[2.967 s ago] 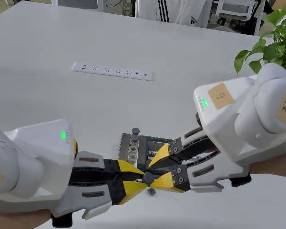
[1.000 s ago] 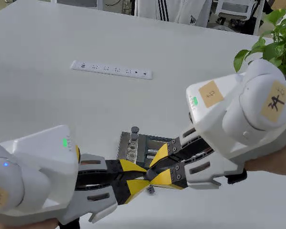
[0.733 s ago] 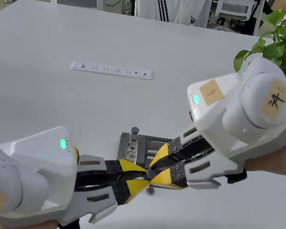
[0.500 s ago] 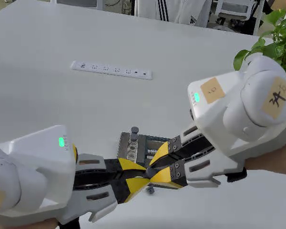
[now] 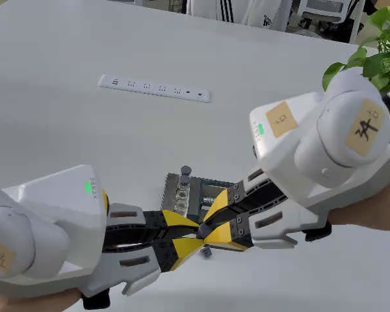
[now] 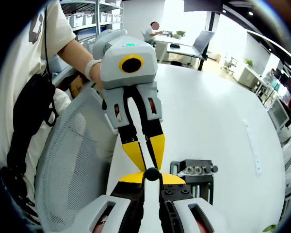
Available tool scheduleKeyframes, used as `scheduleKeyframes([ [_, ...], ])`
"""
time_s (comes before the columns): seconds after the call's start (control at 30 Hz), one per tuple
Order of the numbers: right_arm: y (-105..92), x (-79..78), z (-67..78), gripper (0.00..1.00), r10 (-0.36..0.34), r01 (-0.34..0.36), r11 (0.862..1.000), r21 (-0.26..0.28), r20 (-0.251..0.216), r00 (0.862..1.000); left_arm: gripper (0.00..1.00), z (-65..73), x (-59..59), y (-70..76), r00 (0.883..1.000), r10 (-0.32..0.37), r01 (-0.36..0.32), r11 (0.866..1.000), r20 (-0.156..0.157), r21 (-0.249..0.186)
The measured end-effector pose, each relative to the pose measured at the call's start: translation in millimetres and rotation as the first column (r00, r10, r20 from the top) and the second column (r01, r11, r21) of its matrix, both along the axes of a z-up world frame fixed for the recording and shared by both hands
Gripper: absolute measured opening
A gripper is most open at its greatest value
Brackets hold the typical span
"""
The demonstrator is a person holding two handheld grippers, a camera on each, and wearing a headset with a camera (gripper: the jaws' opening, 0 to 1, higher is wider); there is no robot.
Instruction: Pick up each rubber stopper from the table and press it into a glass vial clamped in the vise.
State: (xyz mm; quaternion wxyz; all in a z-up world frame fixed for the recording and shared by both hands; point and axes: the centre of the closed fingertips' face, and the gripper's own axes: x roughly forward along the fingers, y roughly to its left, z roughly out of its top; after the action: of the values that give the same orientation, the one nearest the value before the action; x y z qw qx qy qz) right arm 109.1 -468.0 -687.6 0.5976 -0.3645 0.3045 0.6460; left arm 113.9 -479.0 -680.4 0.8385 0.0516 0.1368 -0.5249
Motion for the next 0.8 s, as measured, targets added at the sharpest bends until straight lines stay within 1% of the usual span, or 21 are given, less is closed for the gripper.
scheduleKeyframes([
  [0.03,0.2,0.2,-0.9,0.06,0.000,0.000,1.000,-0.001,0.002,1.000,0.06,-0.9,0.8,0.3,1.000,0.006,-0.006,1.000,-0.005,0.000],
  [0.07,-0.1,0.4,-2.9,0.06,0.000,0.000,1.000,-0.006,0.004,1.000,0.08,-1.6,2.4,1.1,1.000,0.013,-0.013,1.000,-0.003,0.001],
  [0.1,-0.6,-0.5,-5.3,0.06,0.004,-0.004,1.000,-0.012,-0.002,1.000,0.10,-2.7,3.8,1.6,1.000,0.018,-0.018,1.000,-0.009,0.002],
  [0.13,-0.2,-0.1,-6.8,0.06,0.004,-0.004,1.000,-0.011,0.002,1.000,0.12,-4.4,4.8,2.6,1.000,0.024,-0.024,1.000,-0.015,0.006],
  [0.17,-1.1,0.3,-8.6,0.06,0.006,-0.006,1.000,-0.017,0.004,1.000,0.15,-5.6,5.9,3.9,1.000,0.028,-0.028,1.000,-0.014,0.005],
  [0.23,-2.3,1.3,-10.7,0.06,0.003,-0.003,1.000,-0.018,0.001,1.000,0.19,-8.8,7.2,5.7,0.999,0.033,-0.032,0.999,-0.028,0.008],
  [0.3,-3.5,1.7,-12.2,0.06,0.003,-0.003,1.000,-0.023,-0.002,1.000,0.25,-10.5,8.2,7.7,0.999,0.035,-0.035,0.999,-0.023,0.012],
  [0.33,-4.3,2.2,-12.8,0.06,0.003,-0.004,1.000,-0.025,-0.001,1.000,0.28,-13.6,9.4,10.3,0.999,0.042,-0.042,0.999,-0.029,0.022],
  [0.4,-5.7,2.5,-13.7,0.06,0.006,-0.006,1.000,-0.030,-0.003,1.000,0.35,-16.5,12.0,14.7,0.998,0.060,-0.059,0.998,-0.030,0.024],
  [0.5,-6.7,3.9,-16.3,0.06,0.009,-0.009,0.999,-0.034,-0.008,1.000,0.43,-21.2,14.9,20.3,0.995,0.086,-0.085,0.996,-0.053,0.023],
  [0.57,-7.4,4.8,-17.7,0.06,0.012,-0.012,0.999,-0.041,-0.011,1.000,0.48,-25.8,16.1,24.0,0.993,0.100,-0.098,0.995,-0.069,0.031],
  [0.63,-7.0,5.8,-17.9,0.06,0.015,-0.015,0.999,-0.041,-0.010,1.000,0.54,-29.1,17.2,26.9,0.991,0.113,-0.110,0.993,-0.069,0.037],
  [0.67,-6.7,6.9,-18.4,0.06,0.017,-0.018,0.999,-0.045,-0.012,1.000,0.59,-32.5,17.7,29.2,0.989,0.124,-0.121,0.992,-0.081,0.044],
  [0.73,-6.2,9.1,-19.0,0.06,0.021,-0.022,0.998,-0.050,-0.013,1.000,0.66,-37.3,18.7,32.5,0.987,0.134,-0.130,0.990,-0.093,0.049],
  [0.8,-6.2,11.5,-19.4,0.06,0.025,-0.026,0.998,-0.053,-0.007,1.000,0.72,-40.3,20.2,36.1,0.984,0.151,-0.146,0.988,-0.093,0.055],
])
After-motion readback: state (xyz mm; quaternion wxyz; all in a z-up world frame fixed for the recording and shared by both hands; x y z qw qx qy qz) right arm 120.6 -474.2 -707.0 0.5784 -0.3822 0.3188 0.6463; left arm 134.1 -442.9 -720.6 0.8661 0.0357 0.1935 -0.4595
